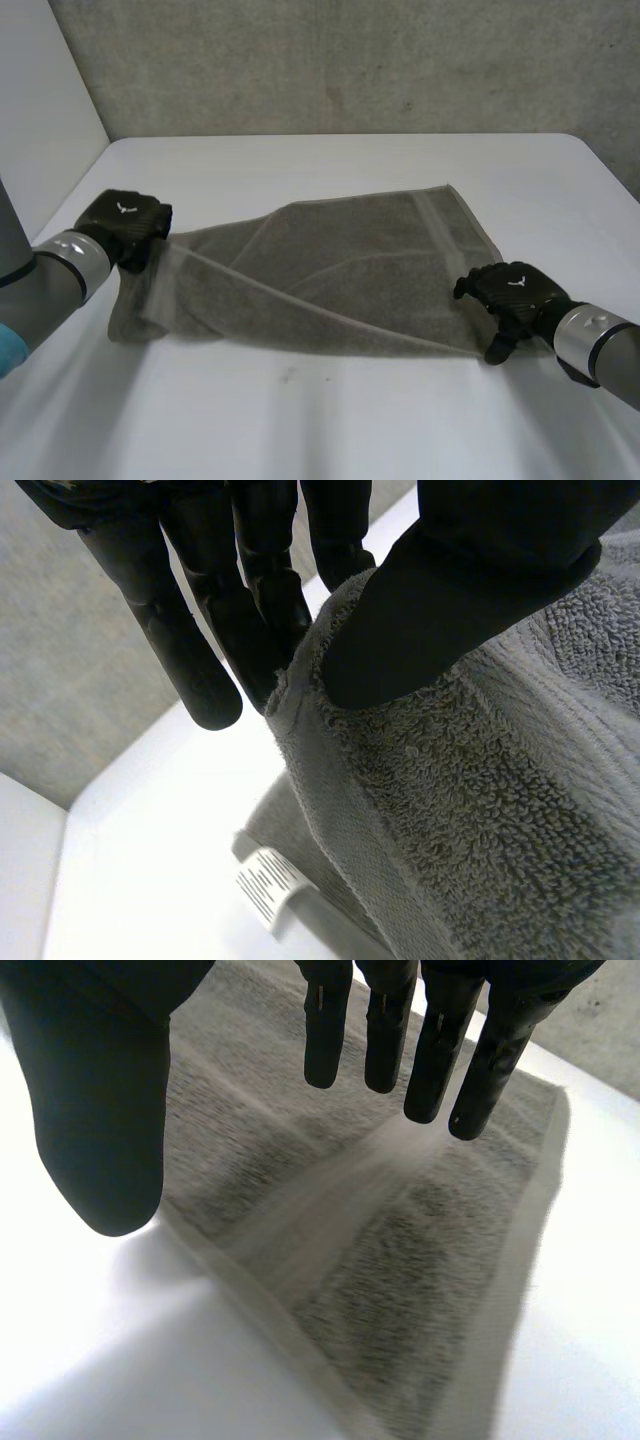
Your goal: Fold the towel.
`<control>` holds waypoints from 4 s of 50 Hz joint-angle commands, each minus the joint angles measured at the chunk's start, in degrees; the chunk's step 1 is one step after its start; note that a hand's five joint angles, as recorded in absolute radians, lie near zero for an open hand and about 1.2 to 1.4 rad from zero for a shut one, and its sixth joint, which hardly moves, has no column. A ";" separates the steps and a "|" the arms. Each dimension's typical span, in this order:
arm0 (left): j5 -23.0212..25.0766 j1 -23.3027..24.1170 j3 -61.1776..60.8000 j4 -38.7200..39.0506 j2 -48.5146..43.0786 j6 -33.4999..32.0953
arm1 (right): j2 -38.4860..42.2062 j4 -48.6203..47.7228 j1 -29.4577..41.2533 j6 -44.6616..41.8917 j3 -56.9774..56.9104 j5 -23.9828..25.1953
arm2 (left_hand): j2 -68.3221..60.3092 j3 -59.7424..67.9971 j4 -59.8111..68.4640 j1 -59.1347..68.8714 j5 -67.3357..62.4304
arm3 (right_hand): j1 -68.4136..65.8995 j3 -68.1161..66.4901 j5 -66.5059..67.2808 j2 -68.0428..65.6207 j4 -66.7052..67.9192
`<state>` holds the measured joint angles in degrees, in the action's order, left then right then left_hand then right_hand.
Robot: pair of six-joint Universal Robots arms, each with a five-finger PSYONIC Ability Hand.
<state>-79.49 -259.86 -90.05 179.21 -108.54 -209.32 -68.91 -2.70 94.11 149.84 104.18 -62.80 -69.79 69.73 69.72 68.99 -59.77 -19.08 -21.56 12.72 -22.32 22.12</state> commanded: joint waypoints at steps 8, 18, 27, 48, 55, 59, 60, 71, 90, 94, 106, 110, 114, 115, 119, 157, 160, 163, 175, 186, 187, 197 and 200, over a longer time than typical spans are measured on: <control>-0.14 0.23 -1.89 1.14 -1.32 -0.04 | 3.16 0.07 -8.59 -12.99 -0.64 0.92 | -10.21 10.27 10.28 11.01 -10.23 | -12.87 -10.39 9.23 -9.63 9.83; -0.23 0.58 -1.98 2.02 -1.41 -0.04 | 7.73 -0.98 -8.86 -13.26 -3.80 2.59 | -10.21 10.27 10.28 11.01 -10.23 | -22.78 -20.31 19.15 -19.55 19.74; -0.23 0.67 -2.15 2.02 -1.41 -0.04 | 9.05 -1.69 -7.10 -10.36 -7.58 2.33 | -10.21 10.27 10.28 11.01 -10.23 | -26.99 -24.52 23.36 -23.76 23.95; -0.23 1.38 -2.24 2.02 -1.58 -0.04 | 11.60 -1.69 -4.29 -8.42 -13.12 1.45 | -10.21 10.27 10.28 11.01 -10.23 | -38.60 -36.13 34.97 -35.37 35.56; -0.40 1.46 -3.90 2.02 -0.97 -0.04 | 9.24 -0.99 -4.81 -8.42 -12.51 0.58 | -10.21 10.27 10.28 11.01 -10.23 | -60.92 -58.44 57.28 -57.68 57.88; -0.49 1.64 -6.28 1.76 0.09 -0.04 | 5.10 1.03 -4.99 -8.95 -11.02 -0.22 | -10.21 10.27 10.28 11.01 -10.23 | -60.92 -58.44 57.28 -57.68 57.88; -0.58 1.73 -7.67 1.41 1.30 -0.21 | 3.18 3.47 -5.25 -9.29 -10.23 -0.57 | -10.21 10.27 10.28 11.01 -10.23 | -60.92 -58.44 57.28 -57.68 57.88; 0.03 -0.20 -19.80 -8.85 15.62 -6.17 | -5.18 32.10 -14.73 -24.02 -7.68 -0.74 | -10.21 10.27 10.28 11.01 -10.23 | -60.92 -58.44 57.28 -57.68 57.88; 4.78 -3.11 -15.27 -5.47 16.46 -9.88 | -5.22 38.05 -18.90 -27.07 -11.25 0.31 | -10.21 10.27 10.28 11.01 -10.23 | -60.92 -58.44 57.28 -57.68 57.88; 4.69 -3.19 -11.20 -1.32 11.07 -9.88 | 0.97 37.51 -12.37 -22.83 -19.01 -1.27 | -10.21 10.27 10.28 11.01 -10.23 | -60.92 -58.44 57.28 -57.68 57.88; 3.81 -1.88 8.55 4.66 -12.28 -9.88 | 18.00 36.89 -4.91 -11.59 -41.58 -8.48 | -10.21 10.27 10.28 11.01 -10.23 | -60.92 -58.44 57.28 -57.68 57.88; 3.90 -1.09 12.44 6.15 -16.44 -9.79 | 22.40 35.85 -3.24 -9.74 -46.68 -10.41 | -10.21 10.27 10.28 11.01 -10.23 | -60.92 -58.44 57.28 -57.68 57.88; 3.82 -0.03 16.21 11.67 -21.00 -10.06 | 24.42 32.78 -2.36 -9.12 -49.15 -12.60 | -10.21 10.27 10.28 11.01 -10.23 | -60.92 -58.44 57.28 -57.68 57.88; 3.90 0.14 16.91 13.69 -22.14 -10.14 | 25.30 30.93 -1.74 -8.86 -50.20 -13.74 | -10.21 10.27 10.28 11.01 -10.23 | -60.92 -58.44 57.28 -57.68 57.88; 4.08 0.23 18.23 16.25 -23.99 -10.14 | 26.54 27.66 -0.68 -8.77 -51.62 -15.51 | -10.21 10.27 10.28 11.01 -10.23 | -60.92 -58.44 57.28 -57.68 57.88; 3.55 3.40 6.75 19.16 -7.58 -5.33 | -0.52 7.10 -2.43 4.59 -23.10 -12.72 | 59.79 -59.73 -59.72 -58.99 59.77 | 9.08 11.56 -12.72 12.32 -12.12; 3.64 3.31 3.58 18.98 -5.29 -1.11 | -3.76 6.66 -4.45 3.89 -15.01 -8.76 | 59.79 -59.73 -59.72 -58.99 59.77 | 9.08 11.56 -12.72 12.32 -12.12; 3.81 2.87 1.29 18.90 -3.26 3.46 | -5.09 5.00 -7.35 3.36 -8.15 -5.33 | 59.79 -59.73 -59.72 -58.99 59.77 | 9.08 11.56 -12.72 12.32 -12.12; 4.17 2.08 -2.06 18.90 -1.41 7.17 | -1.41 -3.54 -10.61 -0.86 1.11 -3.38 | 59.79 -59.73 -59.72 -58.99 59.77 | -0.59 1.89 -3.05 2.65 -2.45; 4.25 2.08 -3.12 18.90 -0.97 7.17 | 3.43 -5.90 -13.24 -4.46 -1.87 -4.61 | 59.79 -59.73 -59.72 -58.99 59.77 | -60.91 -58.44 57.28 -57.68 57.87; 4.34 2.08 -3.29 18.98 -0.97 7.17 | 3.43 -5.91 -13.25 -4.46 -1.87 -4.61 | 59.79 -59.73 -59.72 -58.99 59.77 | -60.92 -58.44 57.28 -57.68 57.88; 4.25 1.90 -4.26 18.90 0.52 7.17 | 2.46 -7.58 -21.41 -14.64 -5.47 -12.16 | 59.79 -59.73 -59.72 -58.99 59.77 | -60.92 -58.44 57.28 -57.68 57.88; 4.25 1.55 -5.05 18.90 2.01 7.17 | 1.06 -7.58 -23.88 -18.51 -7.05 -13.49 | 59.79 -59.73 -59.72 -58.99 59.77 | -60.92 -58.44 57.28 -57.68 57.88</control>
<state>-75.16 -257.85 -93.92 198.17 -108.73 -202.16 -65.68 -10.53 76.56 140.22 100.09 -71.97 -9.51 9.55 9.64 10.17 -1.63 -54.46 -67.49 55.09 -67.16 68.18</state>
